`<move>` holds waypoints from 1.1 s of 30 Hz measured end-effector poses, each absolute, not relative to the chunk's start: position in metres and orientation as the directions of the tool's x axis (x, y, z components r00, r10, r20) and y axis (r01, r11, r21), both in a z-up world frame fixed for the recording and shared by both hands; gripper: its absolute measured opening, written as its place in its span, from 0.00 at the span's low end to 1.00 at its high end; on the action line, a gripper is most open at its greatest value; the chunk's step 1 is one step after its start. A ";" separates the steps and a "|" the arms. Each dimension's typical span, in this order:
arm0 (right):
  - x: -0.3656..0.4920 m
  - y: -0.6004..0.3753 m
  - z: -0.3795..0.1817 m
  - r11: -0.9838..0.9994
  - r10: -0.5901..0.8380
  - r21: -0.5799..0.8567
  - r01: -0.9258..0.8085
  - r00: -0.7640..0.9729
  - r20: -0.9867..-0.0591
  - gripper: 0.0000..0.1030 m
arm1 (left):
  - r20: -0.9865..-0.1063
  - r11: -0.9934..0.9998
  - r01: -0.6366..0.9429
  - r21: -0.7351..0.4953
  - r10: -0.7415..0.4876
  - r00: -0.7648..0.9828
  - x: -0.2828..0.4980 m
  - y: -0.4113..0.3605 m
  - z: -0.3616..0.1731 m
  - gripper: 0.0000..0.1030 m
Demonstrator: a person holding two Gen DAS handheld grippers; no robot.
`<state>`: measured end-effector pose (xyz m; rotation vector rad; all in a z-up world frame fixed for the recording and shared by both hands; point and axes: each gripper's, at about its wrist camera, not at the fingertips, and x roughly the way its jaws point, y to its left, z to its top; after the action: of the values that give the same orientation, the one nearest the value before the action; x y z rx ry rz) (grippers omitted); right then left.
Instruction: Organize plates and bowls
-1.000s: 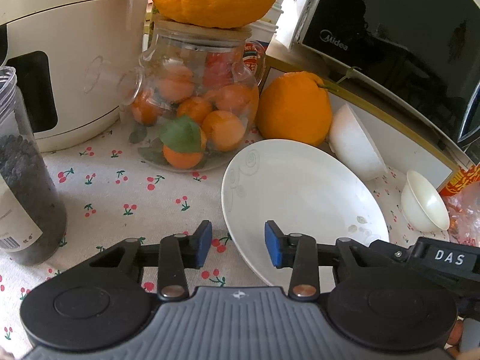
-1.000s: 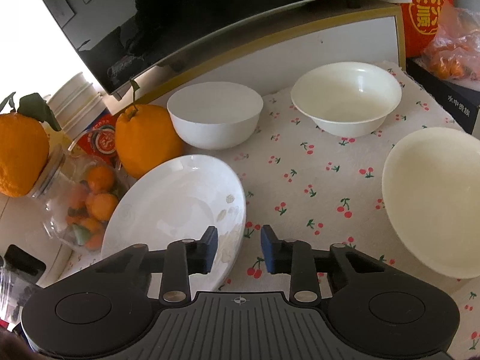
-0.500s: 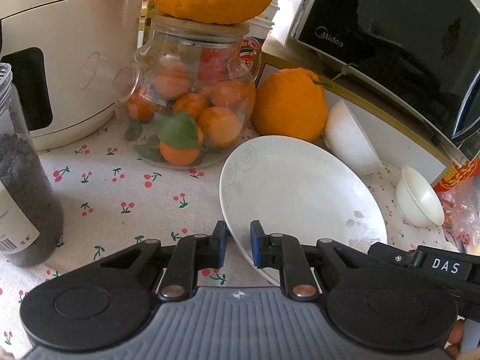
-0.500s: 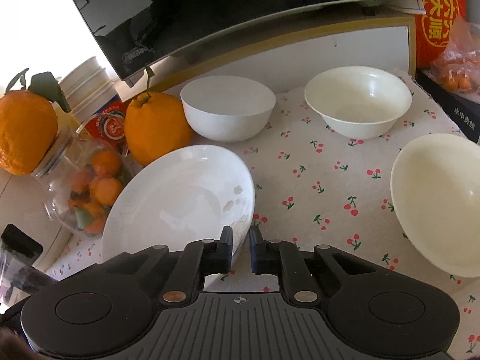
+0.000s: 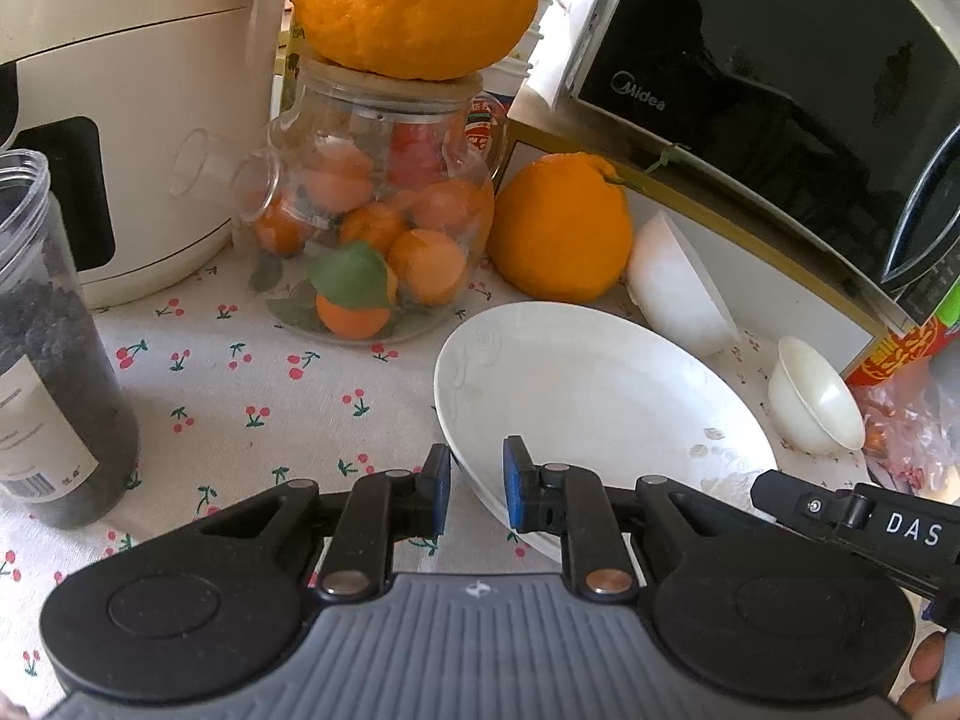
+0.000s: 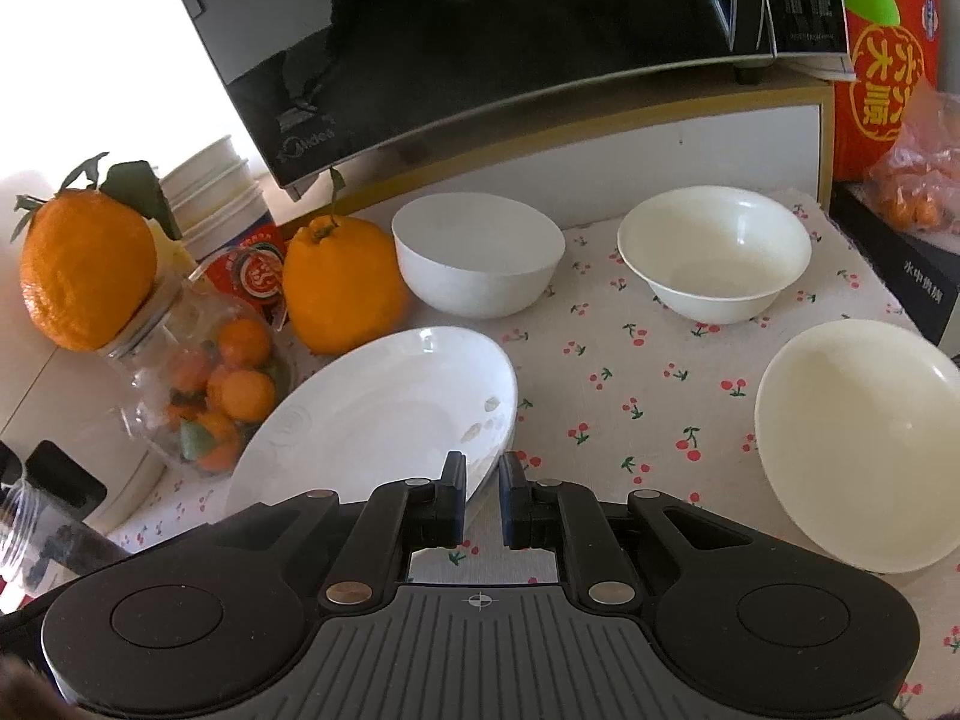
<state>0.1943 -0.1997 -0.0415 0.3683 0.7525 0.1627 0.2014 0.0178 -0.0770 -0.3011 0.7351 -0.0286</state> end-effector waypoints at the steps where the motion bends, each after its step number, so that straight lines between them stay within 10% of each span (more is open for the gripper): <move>1: 0.193 -0.200 -0.040 0.924 0.275 0.382 -0.017 0.724 -0.633 0.12 | -0.656 0.955 -0.078 -0.287 -0.137 0.742 0.200 0.018 -0.076 0.16; 25: 0.157 -0.193 -0.009 0.931 0.331 0.326 -0.162 0.750 -0.572 0.01 | -0.570 0.979 0.137 -0.154 -0.201 0.797 0.164 -0.009 -0.045 0.09; 30: 0.167 -0.210 -0.021 0.925 0.289 0.377 -0.049 0.734 -0.615 0.24 | -0.606 0.975 0.063 -0.214 -0.183 0.774 0.177 0.006 -0.058 0.38; 33: 0.174 -0.229 -0.033 0.902 0.267 0.431 0.036 0.736 -0.622 0.61 | -0.625 0.954 0.012 -0.300 -0.206 0.753 0.187 0.016 -0.066 0.48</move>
<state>0.1743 -0.2289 -0.0326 0.4382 0.7387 0.1314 0.1869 0.0164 -0.0662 -0.2868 0.7110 -0.1204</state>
